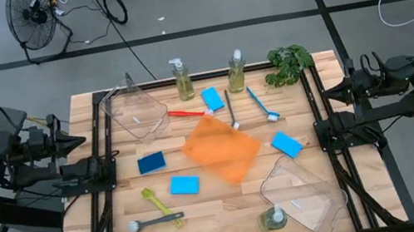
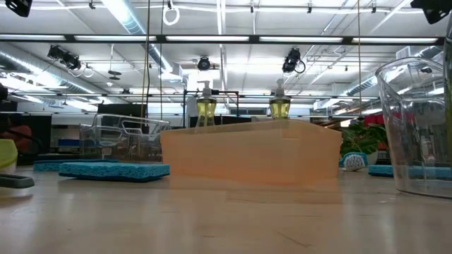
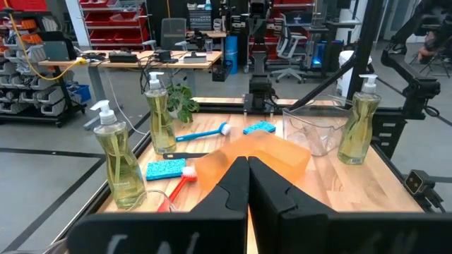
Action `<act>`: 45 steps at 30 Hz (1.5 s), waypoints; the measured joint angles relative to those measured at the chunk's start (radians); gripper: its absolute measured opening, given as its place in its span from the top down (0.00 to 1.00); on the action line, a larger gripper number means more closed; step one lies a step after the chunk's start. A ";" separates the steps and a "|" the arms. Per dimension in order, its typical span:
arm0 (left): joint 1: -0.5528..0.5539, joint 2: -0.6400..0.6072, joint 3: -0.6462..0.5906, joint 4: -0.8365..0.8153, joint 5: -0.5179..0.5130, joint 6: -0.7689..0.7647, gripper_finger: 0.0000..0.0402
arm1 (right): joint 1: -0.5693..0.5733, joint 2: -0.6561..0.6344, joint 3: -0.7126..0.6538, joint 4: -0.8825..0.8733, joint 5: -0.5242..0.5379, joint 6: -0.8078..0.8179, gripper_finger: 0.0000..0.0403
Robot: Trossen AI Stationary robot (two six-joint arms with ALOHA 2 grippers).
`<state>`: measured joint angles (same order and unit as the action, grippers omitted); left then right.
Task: Pick & Place Kitchen Sink Supplies
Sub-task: Put the yellow dish soap into the orange bin
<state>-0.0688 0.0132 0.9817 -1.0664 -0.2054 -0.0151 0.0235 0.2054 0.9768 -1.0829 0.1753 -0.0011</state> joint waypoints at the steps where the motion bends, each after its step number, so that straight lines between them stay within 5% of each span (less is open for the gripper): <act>1: 0.000 0.000 0.000 0.000 0.000 0.000 0.99 | 0.000 0.000 0.000 0.000 0.000 0.000 0.99; 29: 0.000 0.000 0.000 0.000 0.000 0.000 0.99 | 0.000 0.000 -0.001 0.020 0.000 -0.040 0.98; 39: 0.000 0.000 0.000 0.000 0.000 0.000 0.99 | 0.000 0.000 -0.034 0.172 0.001 -0.042 0.98; 45: 0.000 0.000 0.000 0.000 0.000 0.000 0.99 | -0.010 0.000 -0.134 0.322 0.118 -0.061 0.98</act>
<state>-0.0686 0.0132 0.9815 -1.0664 -0.2054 -0.0151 0.0138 0.2050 0.8429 -0.7607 0.2933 -0.0625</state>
